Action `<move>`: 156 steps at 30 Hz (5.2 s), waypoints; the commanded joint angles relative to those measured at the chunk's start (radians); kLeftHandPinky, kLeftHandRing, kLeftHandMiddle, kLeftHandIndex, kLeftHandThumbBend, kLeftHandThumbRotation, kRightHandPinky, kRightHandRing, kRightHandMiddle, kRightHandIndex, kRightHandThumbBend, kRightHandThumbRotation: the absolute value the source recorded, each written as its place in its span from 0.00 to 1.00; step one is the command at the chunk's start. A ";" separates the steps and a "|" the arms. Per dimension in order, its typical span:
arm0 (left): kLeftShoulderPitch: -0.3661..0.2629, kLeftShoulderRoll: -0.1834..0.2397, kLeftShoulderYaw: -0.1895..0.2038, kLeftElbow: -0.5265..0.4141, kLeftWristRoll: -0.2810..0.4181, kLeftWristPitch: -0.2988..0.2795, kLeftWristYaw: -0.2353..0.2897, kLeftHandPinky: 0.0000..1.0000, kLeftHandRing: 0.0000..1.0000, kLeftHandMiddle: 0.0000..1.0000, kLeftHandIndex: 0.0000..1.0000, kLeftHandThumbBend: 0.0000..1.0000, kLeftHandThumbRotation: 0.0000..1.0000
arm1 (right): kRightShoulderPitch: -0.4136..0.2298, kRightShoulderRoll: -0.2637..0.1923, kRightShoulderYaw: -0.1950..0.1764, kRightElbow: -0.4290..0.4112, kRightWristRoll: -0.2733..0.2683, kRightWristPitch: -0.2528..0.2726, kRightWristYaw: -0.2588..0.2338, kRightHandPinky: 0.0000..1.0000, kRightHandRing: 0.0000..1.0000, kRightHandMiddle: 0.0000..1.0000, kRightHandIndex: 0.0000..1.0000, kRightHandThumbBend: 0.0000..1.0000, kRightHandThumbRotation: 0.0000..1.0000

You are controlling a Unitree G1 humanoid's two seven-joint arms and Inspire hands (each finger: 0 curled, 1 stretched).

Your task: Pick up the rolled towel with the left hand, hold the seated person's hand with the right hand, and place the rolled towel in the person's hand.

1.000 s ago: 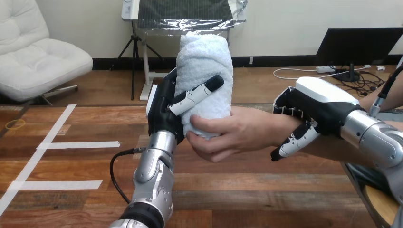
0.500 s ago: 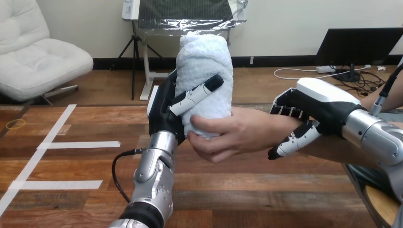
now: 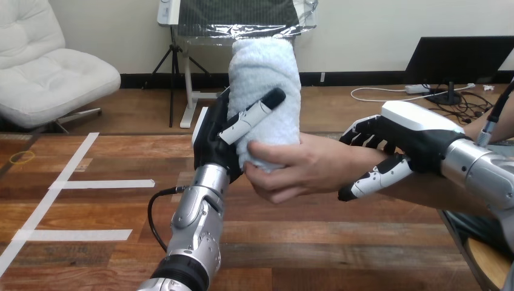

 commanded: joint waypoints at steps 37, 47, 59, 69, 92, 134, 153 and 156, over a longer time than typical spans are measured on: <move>-0.072 -0.227 -0.014 -0.172 -0.032 0.051 -0.065 0.61 0.73 0.76 0.73 0.72 0.41 | 0.014 -0.048 -0.071 -0.057 0.055 0.000 0.024 0.54 0.74 0.80 0.81 0.99 0.66; -0.068 -0.188 -0.073 -0.145 0.098 -0.030 -0.001 0.75 0.84 0.82 0.79 0.68 0.71 | 0.025 -0.053 -0.098 -0.052 0.101 -0.031 0.024 0.61 0.80 0.82 0.85 1.00 0.79; -0.060 -0.183 -0.074 -0.138 0.121 -0.058 0.005 0.95 0.93 0.89 0.84 0.71 0.91 | 0.046 -0.052 -0.136 -0.070 0.171 -0.017 0.032 0.66 0.83 0.85 0.89 1.00 0.85; -0.060 -0.177 -0.068 -0.130 0.113 -0.054 -0.002 1.00 0.98 0.93 0.86 0.71 0.93 | 0.073 -0.040 -0.169 -0.052 0.203 -0.071 -0.012 0.67 0.82 0.84 0.91 1.00 0.88; -0.061 -0.162 -0.072 -0.124 0.138 -0.055 0.017 1.00 0.95 0.89 0.85 0.73 0.95 | 0.105 -0.038 -0.174 -0.041 0.164 -0.136 -0.112 0.68 0.82 0.86 0.90 1.00 1.00; -0.065 -0.156 -0.056 -0.125 0.158 -0.043 0.045 1.00 0.91 0.87 0.84 0.77 0.97 | 0.090 -0.031 -0.167 -0.017 0.185 -0.153 -0.131 0.69 0.81 0.84 0.87 0.97 1.00; -0.070 -0.157 -0.030 -0.126 0.132 -0.033 0.053 1.00 0.90 0.86 0.83 0.76 0.98 | 0.093 -0.030 -0.167 -0.024 0.186 -0.134 -0.124 0.66 0.79 0.83 0.86 0.98 1.00; -0.073 -0.163 -0.010 -0.133 0.098 -0.013 0.046 1.00 0.90 0.86 0.83 0.77 0.99 | 0.094 -0.029 -0.168 -0.028 0.185 -0.132 -0.126 0.66 0.79 0.83 0.86 0.97 1.00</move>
